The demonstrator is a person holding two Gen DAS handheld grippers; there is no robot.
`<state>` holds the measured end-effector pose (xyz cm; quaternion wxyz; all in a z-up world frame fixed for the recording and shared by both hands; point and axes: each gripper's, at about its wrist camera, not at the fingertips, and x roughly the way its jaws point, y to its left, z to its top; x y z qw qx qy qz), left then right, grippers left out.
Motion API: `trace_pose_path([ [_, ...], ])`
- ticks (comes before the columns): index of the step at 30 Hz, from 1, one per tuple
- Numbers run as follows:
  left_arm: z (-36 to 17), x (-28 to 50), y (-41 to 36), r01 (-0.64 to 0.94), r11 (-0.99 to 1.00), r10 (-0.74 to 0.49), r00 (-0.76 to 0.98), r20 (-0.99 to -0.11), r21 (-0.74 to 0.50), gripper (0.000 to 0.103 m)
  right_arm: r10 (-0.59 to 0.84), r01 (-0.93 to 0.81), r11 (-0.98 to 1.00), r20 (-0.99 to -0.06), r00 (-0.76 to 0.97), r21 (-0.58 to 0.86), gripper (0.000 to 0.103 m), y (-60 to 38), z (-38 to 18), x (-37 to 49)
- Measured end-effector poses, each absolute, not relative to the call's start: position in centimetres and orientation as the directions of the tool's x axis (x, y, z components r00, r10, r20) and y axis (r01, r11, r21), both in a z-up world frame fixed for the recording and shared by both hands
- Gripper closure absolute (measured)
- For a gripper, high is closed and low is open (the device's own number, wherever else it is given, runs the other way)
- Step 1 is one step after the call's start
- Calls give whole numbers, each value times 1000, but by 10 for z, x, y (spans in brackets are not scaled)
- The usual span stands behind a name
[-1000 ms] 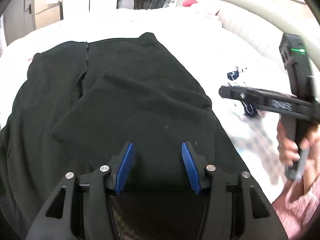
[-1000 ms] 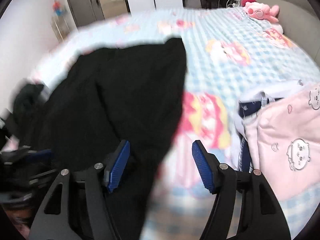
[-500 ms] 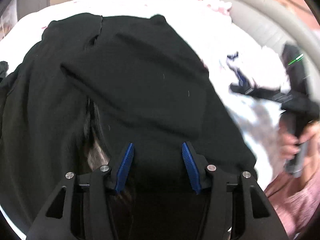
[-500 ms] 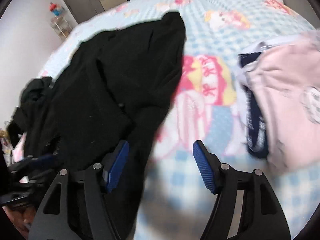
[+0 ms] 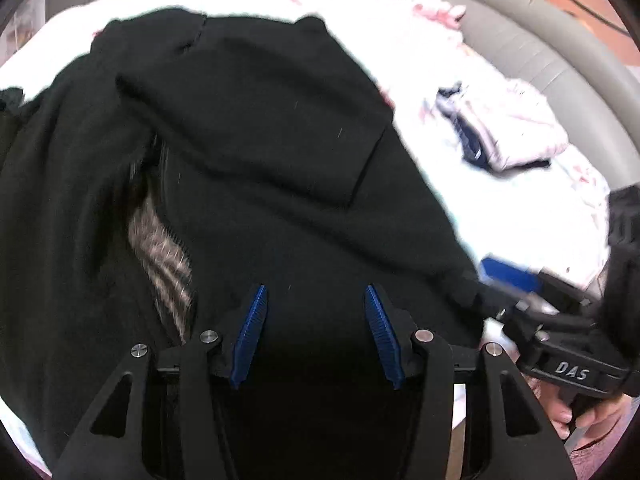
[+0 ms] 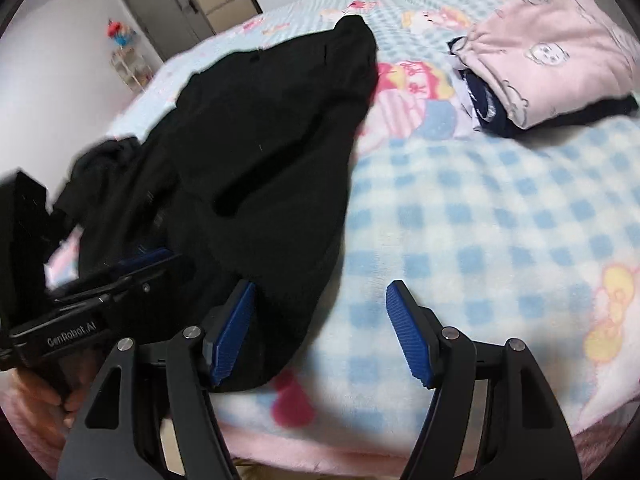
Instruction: Fold clothes
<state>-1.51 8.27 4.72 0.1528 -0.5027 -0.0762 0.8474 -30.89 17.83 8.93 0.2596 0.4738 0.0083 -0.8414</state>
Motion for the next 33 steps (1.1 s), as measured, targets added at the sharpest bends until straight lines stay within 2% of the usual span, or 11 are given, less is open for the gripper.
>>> trace_pose_path([
  [4,42,-12,87,-187,-948,317,-444,-838,-259,49,-315,455,-889,-799,-512,59,33,172,86,-297],
  [13,39,0,76,-197,-957,280,-442,-852,-212,49,-223,335,-942,-803,-552,31,34,210,82,-288],
  [15,38,-3,80,-198,-959,274,-444,-853,-205,49,-154,316,-948,-807,-570,-43,49,218,82,-281],
  [16,38,-3,81,-198,-959,273,-446,-852,-203,49,-118,305,-949,-807,-579,-81,49,222,82,-277],
  [19,43,0,79,-196,-957,282,-463,-841,-213,48,-263,313,-946,-773,-577,88,48,240,95,-278],
  [22,51,4,78,-203,-949,310,-476,-823,-240,48,-393,341,-913,-709,-586,224,34,247,111,-280],
  [24,52,4,80,-220,-945,320,-472,-822,-242,47,-435,390,-889,-715,-548,242,34,236,109,-285],
  [27,46,1,89,-234,-954,278,-455,-846,-187,45,-371,440,-888,-772,-516,133,35,206,95,-295],
  [29,44,0,91,-226,-958,266,-452,-852,-178,45,-319,435,-897,-803,-504,84,51,196,83,-300],
  [32,41,-2,94,-234,-959,253,-445,-859,-161,43,-347,406,-902,-806,-479,147,69,207,84,-298],
  [33,40,-3,95,-238,-958,251,-444,-860,-157,43,-347,405,-903,-803,-485,146,71,210,87,-292],
])
